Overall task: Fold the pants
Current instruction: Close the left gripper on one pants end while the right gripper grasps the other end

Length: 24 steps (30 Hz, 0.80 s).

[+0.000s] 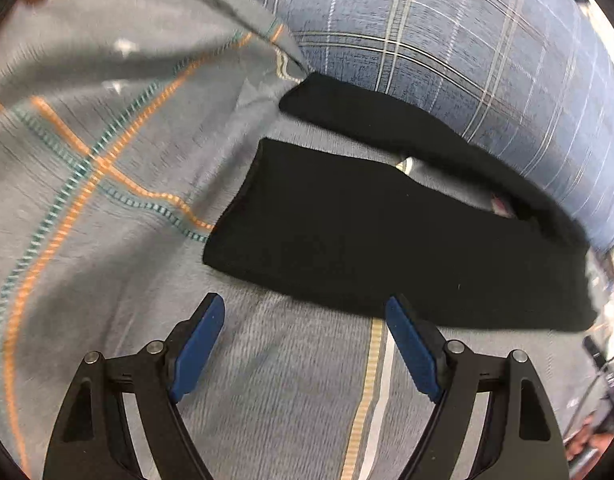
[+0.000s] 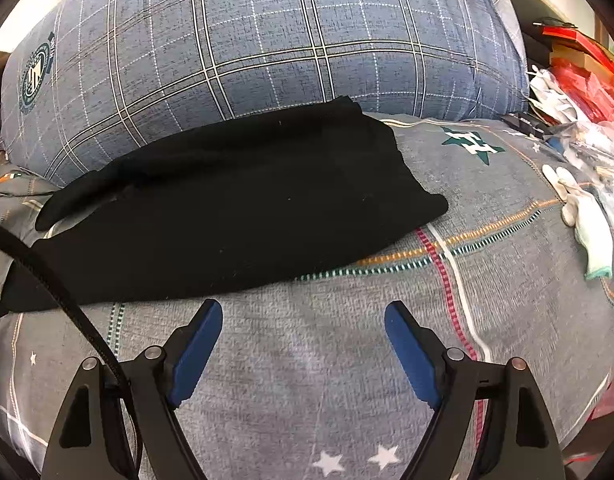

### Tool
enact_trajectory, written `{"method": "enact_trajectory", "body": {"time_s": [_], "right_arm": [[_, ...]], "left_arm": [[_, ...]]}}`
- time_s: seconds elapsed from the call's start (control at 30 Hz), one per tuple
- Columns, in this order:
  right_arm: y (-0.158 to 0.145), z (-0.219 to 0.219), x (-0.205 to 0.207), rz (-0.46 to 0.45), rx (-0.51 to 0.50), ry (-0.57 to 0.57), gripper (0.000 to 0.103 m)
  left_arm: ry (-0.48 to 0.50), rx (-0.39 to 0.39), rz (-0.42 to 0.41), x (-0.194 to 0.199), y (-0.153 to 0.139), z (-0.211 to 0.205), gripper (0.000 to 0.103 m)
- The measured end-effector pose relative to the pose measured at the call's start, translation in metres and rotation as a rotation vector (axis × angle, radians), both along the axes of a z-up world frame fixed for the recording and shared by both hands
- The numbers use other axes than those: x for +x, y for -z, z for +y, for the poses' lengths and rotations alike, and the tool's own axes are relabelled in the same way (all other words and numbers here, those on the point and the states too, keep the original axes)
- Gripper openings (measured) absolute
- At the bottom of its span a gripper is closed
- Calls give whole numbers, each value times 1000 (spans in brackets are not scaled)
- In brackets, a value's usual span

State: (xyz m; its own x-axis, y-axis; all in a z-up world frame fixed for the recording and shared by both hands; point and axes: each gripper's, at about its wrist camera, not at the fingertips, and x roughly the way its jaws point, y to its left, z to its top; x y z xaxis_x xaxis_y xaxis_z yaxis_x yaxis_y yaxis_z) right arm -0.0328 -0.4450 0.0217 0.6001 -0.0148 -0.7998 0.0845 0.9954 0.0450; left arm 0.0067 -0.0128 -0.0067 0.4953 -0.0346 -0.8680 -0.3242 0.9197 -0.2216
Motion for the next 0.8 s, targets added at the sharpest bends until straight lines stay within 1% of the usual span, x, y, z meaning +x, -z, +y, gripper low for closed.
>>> {"method": "enact_trajectory", "body": {"time_s": [0.03,0.1,0.17,0.27,0.37,0.43,0.47,0.5,0.53,0.57,0.6,0.63,0.67,0.7,0.73,0.77,0.8], "right_arm": [[1,-3,4,6,16,-2,87],[3,-8,10,12,63,-4,87],[6,-16,20,19,143,2,87],[6,-26,29,0,187,30,87],[5,-40,36,-12,248,73,87],[5,-50,38,-22,296,111,87],[4,-56,39,-30,312,137,87],[4,-60,40,-35,325,158,87],[4,-63,40,-38,335,173,87],[5,-66,42,-42,348,190,87],[5,-67,45,-44,351,201,87],[4,-65,51,-41,335,207,88],[3,-63,58,-36,312,209,88],[2,-60,65,-34,278,212,88],[2,-57,71,-33,252,214,84],[2,-52,77,-31,212,219,77],[2,-49,81,-23,171,225,46]], "left_arm": [[-3,-32,7,3,4,4,82],[-1,-46,-3,7,6,6,82],[14,-33,-1,16,7,5,82],[19,-4,12,27,9,5,82],[25,2,12,33,11,6,84],[60,39,17,38,13,-1,84],[92,46,11,40,12,-7,78],[116,51,4,42,11,-9,70],[130,62,0,42,10,-12,52],[137,82,-3,43,8,-15,44],[146,70,-6,45,8,-15,38],[153,48,-9,47,8,-13,27],[155,18,-8,49,8,-10,23],[149,-17,-3,53,9,-5,22],[145,-44,-1,54,9,-2,18],[141,-69,-1,55,8,0,17],[130,-93,0,55,8,4,17]]}}
